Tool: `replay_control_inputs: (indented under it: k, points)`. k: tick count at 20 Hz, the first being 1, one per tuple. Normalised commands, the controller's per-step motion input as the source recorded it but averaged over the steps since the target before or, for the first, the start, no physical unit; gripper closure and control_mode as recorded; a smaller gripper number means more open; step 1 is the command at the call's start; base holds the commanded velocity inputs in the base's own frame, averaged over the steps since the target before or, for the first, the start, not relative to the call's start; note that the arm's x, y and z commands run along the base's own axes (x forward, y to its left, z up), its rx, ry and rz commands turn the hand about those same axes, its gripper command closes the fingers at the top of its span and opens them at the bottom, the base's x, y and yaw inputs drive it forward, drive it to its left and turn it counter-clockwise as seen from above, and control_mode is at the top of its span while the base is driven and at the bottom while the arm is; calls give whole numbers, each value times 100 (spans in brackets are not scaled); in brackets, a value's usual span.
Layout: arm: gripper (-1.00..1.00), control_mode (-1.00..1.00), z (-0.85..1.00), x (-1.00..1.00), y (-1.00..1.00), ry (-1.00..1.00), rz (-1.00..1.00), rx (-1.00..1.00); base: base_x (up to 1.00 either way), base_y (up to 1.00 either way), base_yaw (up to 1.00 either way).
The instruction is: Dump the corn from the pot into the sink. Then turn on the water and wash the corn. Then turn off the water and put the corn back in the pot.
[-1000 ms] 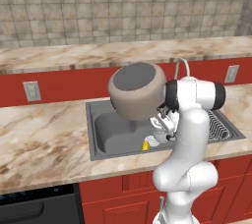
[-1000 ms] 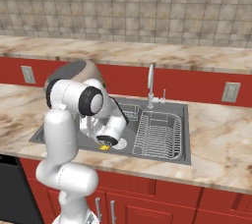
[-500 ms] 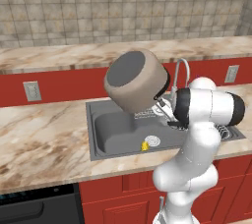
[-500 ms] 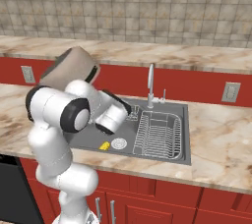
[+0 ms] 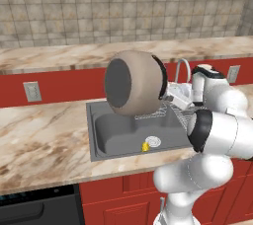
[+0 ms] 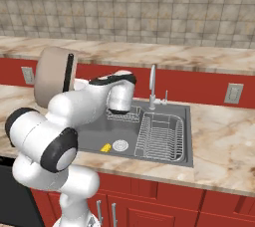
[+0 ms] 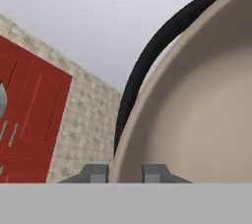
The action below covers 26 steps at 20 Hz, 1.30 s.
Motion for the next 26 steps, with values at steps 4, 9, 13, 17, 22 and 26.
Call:
replay_control_inputs:
  k: [4, 9, 13, 17, 22, 26]
  points:
    - [100, -100, 0, -9, 34, -14, 0, -69, 0, 0, 0]
    - [100, -100, 0, 0, 68, -16, -9, -72, 0, 0, 0]
    - [100, -100, 0, 0, 56, -19, -5, -69, 0, 0, 0]
    - [100, -100, 0, 0, 57, -25, -1, -60, 0, 0, 0]
    - [100, -100, 7, 0, 47, -25, 1, -45, 0, 0, 0]
    - [100, -100, 7, 0, 39, -16, 11, -40, 0, 0, 0]
